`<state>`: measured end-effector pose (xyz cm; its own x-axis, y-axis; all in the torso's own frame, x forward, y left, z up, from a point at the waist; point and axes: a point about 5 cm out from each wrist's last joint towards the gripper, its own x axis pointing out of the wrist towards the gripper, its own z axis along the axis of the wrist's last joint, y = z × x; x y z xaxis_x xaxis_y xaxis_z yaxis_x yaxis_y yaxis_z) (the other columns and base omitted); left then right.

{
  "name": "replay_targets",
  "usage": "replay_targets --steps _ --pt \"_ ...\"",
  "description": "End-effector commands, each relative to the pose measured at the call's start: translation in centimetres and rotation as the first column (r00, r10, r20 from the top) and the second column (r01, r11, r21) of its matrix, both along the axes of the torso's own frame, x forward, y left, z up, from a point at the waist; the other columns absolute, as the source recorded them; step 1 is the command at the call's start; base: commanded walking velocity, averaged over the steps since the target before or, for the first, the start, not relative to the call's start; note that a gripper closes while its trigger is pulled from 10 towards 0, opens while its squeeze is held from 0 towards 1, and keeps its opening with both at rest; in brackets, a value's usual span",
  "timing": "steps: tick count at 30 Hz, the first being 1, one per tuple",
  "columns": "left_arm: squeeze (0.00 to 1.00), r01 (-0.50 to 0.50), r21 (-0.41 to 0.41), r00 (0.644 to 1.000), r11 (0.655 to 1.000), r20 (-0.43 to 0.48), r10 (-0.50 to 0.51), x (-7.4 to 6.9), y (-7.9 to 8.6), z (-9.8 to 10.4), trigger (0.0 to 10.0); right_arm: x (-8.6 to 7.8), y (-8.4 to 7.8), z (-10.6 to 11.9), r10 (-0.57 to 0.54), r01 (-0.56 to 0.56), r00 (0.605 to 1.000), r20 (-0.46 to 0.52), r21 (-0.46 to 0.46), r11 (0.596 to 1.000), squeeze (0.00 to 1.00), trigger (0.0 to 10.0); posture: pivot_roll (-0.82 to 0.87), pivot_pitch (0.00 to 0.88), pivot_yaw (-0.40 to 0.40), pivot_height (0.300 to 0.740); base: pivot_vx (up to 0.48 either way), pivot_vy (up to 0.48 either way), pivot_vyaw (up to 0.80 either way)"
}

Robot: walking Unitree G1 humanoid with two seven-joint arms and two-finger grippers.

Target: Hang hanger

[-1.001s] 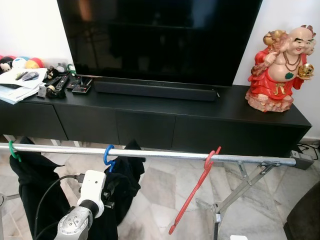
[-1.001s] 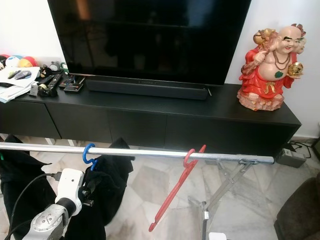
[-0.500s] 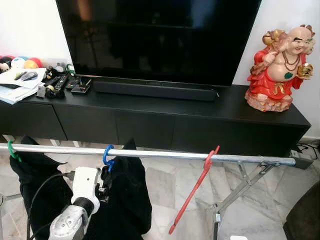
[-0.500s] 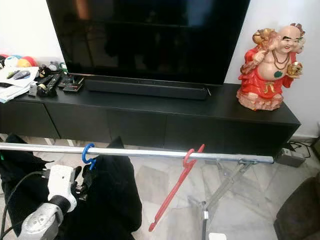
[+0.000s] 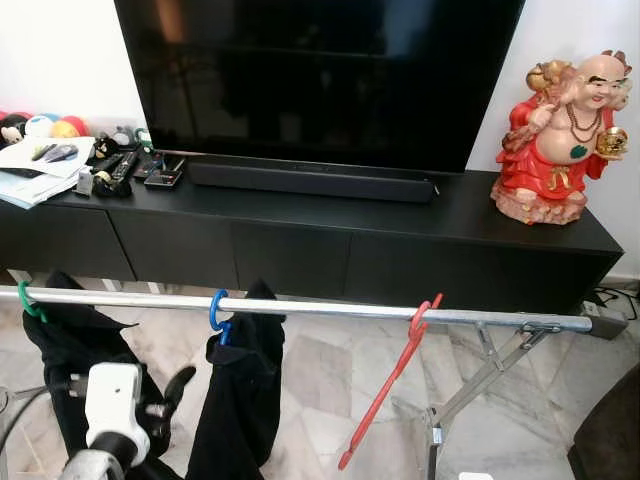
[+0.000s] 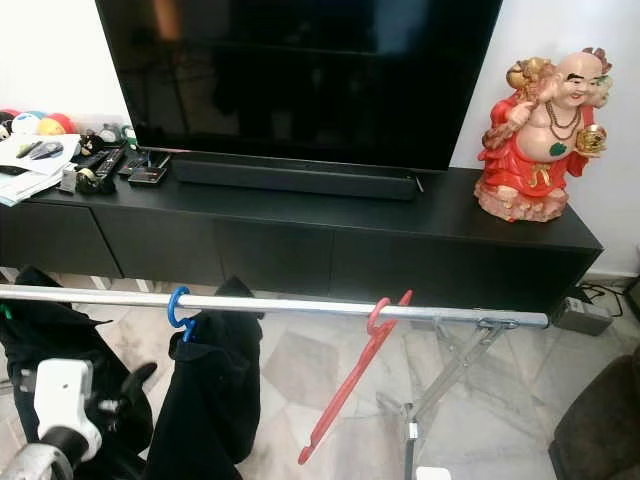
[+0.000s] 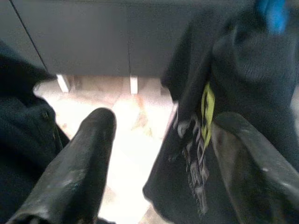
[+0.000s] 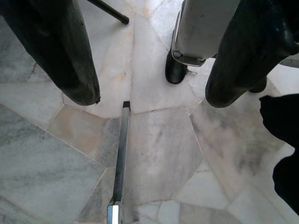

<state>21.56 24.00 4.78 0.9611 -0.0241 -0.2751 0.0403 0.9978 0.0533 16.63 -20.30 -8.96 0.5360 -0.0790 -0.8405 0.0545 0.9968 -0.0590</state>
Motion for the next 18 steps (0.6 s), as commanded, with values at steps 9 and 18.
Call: replay_targets --steps 9,18 --pt "0.0 -0.018 0.037 0.934 0.999 -0.357 0.03 -1.5 -0.1 -8.2 10.0 -0.2 0.2 -0.1 -0.03 0.03 1.0 -0.001 0.007 1.0 0.0 10.0 0.15 0.005 -0.011 0.74 0.0 0.0 0.0" --pt "0.0 -0.025 0.019 0.837 1.0 -0.546 0.031 -2.4 -2.3 -11.7 10.0 0.4 0.6 0.0 -0.06 0.059 0.998 0.016 0.014 0.998 0.0 10.0 0.14 0.0 0.001 0.74 0.0 0.0 0.0"
